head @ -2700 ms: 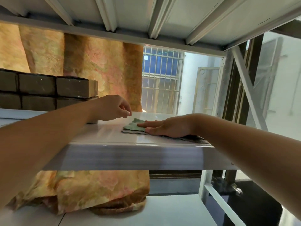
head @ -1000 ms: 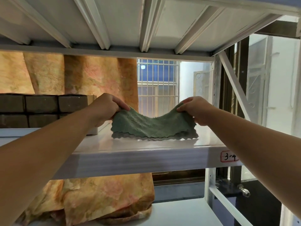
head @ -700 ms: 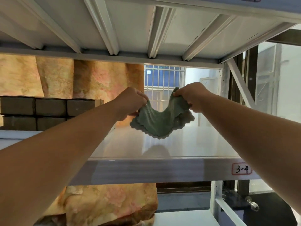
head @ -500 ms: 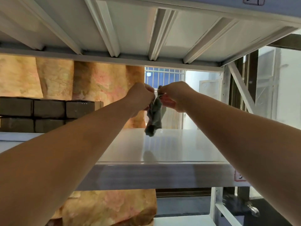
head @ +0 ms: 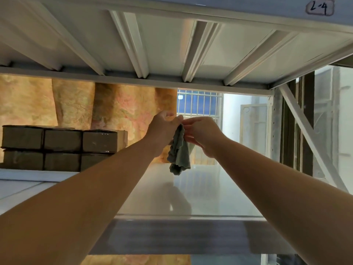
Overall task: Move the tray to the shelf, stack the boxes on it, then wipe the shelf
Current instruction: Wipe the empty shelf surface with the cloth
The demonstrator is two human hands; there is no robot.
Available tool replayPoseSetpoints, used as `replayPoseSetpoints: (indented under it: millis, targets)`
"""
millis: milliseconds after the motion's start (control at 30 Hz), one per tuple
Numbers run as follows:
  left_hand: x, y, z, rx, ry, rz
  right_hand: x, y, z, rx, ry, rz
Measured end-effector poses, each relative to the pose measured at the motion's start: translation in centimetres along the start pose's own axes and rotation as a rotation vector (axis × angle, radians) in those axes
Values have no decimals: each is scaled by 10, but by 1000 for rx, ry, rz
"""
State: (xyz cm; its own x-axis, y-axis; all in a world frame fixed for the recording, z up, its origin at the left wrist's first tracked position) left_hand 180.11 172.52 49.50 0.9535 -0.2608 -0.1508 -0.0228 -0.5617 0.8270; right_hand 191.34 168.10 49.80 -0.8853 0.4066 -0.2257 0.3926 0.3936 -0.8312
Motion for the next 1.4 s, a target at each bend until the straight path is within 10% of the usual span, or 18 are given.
replayPoseSetpoints:
  millis: [300,567,1000,1400]
  targets:
    - [-16,-22,-8,-45,-26,118,3,22,-17,25,-156,90]
    - [-24,-18,-10,-4,-110,236,11,70,1,297,-668,-122]
    - [-12,-35,-1,-134,-97,162,-27,63,-7,169,-133,-265]
    - [11,-35,10,-91,-377,-173,-6,36,-2,-65,-312,-5]
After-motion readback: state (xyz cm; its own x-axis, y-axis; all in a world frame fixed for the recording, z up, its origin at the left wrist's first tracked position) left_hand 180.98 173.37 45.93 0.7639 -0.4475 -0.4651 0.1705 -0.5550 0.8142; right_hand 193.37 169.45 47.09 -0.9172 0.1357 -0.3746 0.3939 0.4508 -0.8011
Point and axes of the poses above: each hand's wrist, its own z-axis away from the middle knuckle, its own x-axis out of the palm, y = z × x, the point moved 8 cm from there along -z, towards the middle knuckle, and after that the axes turned 4 degrees about -y, right-handed, at the moved point
